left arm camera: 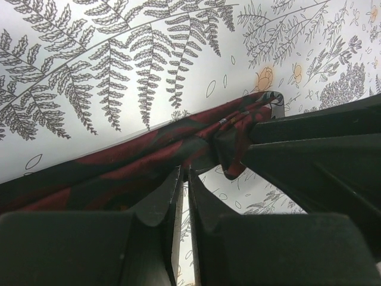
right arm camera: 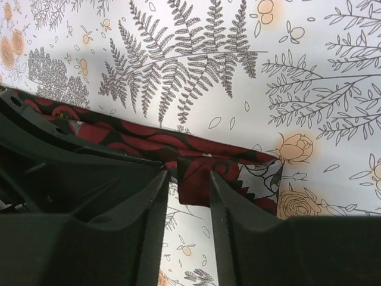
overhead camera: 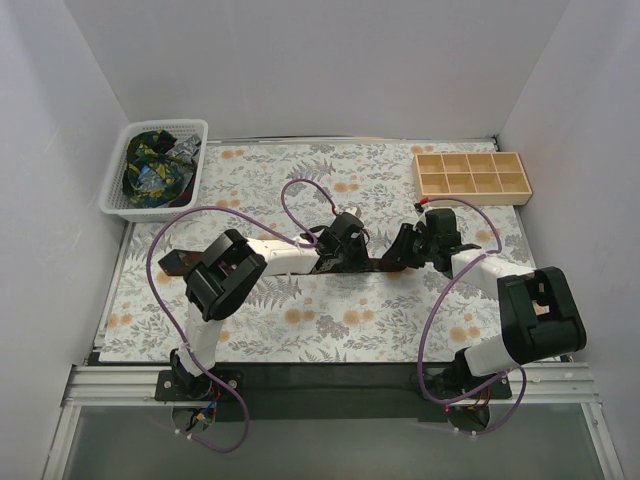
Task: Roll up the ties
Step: Roll the tie
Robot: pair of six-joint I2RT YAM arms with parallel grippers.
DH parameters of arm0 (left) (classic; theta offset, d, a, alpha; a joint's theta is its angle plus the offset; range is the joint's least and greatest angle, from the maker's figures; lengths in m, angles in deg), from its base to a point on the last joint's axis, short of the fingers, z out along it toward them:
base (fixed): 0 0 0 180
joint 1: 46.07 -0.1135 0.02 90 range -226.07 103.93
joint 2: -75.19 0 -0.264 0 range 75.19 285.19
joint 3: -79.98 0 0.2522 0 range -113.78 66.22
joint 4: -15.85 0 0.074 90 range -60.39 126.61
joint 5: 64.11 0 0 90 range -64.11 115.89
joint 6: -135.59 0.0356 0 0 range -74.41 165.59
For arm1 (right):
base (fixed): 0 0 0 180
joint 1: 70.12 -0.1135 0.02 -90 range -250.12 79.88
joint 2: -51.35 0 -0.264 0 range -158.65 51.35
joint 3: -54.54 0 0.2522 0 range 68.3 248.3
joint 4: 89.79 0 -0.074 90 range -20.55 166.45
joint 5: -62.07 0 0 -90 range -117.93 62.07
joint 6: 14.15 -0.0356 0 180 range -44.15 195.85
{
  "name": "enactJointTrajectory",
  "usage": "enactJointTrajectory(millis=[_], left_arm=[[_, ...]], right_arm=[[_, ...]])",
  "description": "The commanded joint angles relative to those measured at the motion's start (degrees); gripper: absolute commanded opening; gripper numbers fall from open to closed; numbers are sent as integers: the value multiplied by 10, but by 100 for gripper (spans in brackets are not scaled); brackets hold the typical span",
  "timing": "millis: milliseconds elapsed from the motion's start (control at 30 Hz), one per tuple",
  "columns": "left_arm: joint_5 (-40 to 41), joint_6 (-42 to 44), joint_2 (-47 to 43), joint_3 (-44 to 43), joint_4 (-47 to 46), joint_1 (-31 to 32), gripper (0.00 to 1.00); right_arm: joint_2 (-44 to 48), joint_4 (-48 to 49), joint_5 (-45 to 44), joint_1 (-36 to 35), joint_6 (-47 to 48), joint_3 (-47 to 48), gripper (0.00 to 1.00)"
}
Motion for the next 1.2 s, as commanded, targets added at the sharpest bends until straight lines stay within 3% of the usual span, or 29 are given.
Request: enactJointTrajectory(millis=[0, 333, 1167], left_arm=[[-8, -14, -34, 2, 3, 3, 11], [-27, -42, -51, -1, -5, 3, 20], [-37, -49, 38, -64, 24, 4, 19]], right_arm=[[-3, 32, 1, -3, -15, -12, 33], [-20, 55, -2, -2, -26, -27, 15], [-21, 72, 17, 2, -28, -36, 13]])
